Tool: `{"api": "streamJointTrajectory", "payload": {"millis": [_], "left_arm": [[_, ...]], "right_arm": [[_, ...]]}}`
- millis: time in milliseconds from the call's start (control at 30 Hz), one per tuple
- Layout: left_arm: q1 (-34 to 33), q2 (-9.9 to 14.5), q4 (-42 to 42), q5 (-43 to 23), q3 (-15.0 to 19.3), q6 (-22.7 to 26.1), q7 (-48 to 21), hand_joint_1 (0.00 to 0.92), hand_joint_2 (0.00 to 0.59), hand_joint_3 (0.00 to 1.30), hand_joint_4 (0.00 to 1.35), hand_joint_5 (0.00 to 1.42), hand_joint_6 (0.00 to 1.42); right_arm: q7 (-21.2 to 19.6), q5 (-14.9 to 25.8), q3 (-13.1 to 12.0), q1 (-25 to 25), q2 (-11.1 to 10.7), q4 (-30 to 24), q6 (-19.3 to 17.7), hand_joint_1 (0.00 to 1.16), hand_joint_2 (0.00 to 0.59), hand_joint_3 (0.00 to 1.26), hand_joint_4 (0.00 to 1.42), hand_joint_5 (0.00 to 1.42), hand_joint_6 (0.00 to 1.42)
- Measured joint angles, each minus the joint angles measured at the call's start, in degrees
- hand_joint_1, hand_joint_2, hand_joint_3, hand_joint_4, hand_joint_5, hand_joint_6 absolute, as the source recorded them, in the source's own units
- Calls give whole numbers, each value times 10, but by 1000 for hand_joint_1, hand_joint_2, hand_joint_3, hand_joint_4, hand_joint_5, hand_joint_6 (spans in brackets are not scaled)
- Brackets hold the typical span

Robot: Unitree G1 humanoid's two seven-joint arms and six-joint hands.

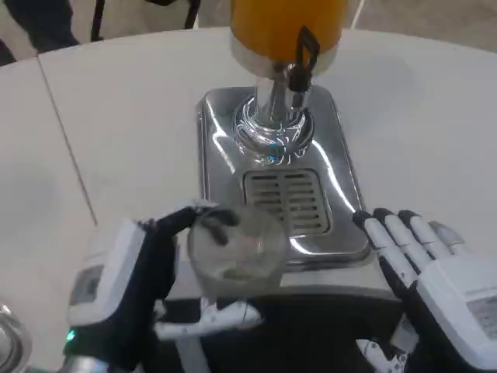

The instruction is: Grasp the cup under the faucet to collect the drink, then remove the cup.

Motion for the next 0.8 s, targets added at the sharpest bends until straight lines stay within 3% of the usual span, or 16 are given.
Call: {"api": "streamJointTrajectory", "payload": {"millis": [133,500,800], "left_arm": [[-72,-19,64,21,-20,22,30,651,46,1230,1150,1424,1424],[-189,-69,216,45,-72,60,120,667,45,1230,1150,1424,1424],[-276,-82,345,44,-92,73,192,662,49,1221,1150,1424,1424]], "right_arm": [[6,-4,1,-3,2,-4,6,435,485,0,0,0,47],[22,-15,8,-8,20,-15,27,446,488,0,0,0,48],[33,-29,13,-3,27,-23,30,450,486,0,0,0,48]]}}
